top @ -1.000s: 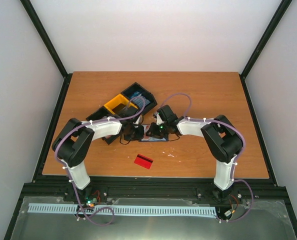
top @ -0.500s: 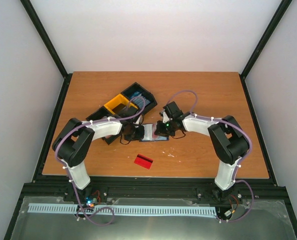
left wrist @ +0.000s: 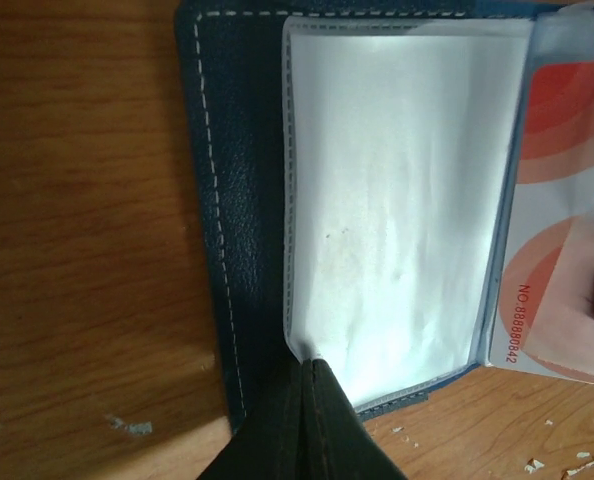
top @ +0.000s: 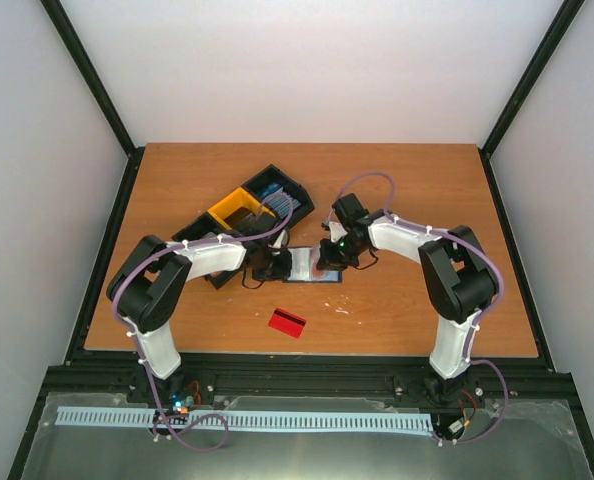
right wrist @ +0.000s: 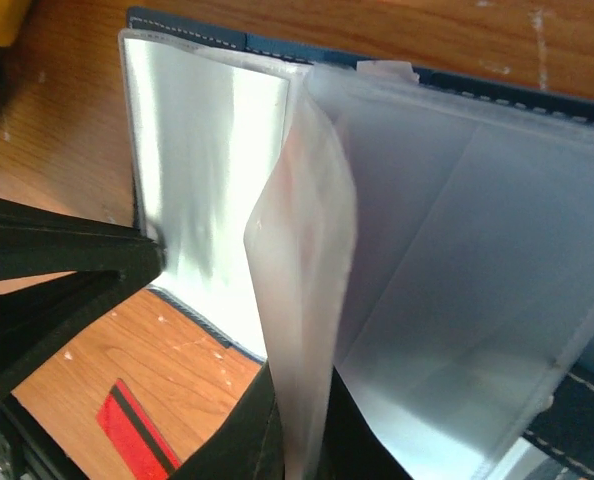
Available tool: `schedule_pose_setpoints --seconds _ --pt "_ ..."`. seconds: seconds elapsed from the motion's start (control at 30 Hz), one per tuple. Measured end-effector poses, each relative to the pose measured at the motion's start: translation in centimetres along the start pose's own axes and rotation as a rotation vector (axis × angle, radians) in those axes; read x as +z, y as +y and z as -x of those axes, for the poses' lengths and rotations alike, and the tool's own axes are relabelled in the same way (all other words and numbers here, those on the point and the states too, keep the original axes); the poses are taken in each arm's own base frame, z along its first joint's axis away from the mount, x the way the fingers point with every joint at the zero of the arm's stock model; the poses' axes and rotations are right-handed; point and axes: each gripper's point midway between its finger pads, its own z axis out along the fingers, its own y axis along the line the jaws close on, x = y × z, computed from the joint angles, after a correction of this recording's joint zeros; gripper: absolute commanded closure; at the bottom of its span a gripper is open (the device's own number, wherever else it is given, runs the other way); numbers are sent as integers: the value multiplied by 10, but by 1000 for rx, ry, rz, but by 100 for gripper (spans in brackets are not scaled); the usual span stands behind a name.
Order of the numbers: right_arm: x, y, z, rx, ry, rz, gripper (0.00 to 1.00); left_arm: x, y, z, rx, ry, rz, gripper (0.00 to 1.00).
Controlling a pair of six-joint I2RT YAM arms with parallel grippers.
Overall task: Put the credit cards into the card holder
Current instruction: Turn over the card slot in the card holder.
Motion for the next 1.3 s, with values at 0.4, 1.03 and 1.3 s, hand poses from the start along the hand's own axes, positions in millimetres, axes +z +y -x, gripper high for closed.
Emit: schedule_pose_setpoints --seconds 0.4,1.03,1.3 --pt "5 -6 4 -8 5 -23 71 1 -3 -1 -1 17 -13 99" --pt "7 27 12 -14 -17 109 56 -1 -3 -1 -5 12 -12 89" --pt "8 42 11 -5 -22 202 49 -14 3 -5 -36 -9 16 86"
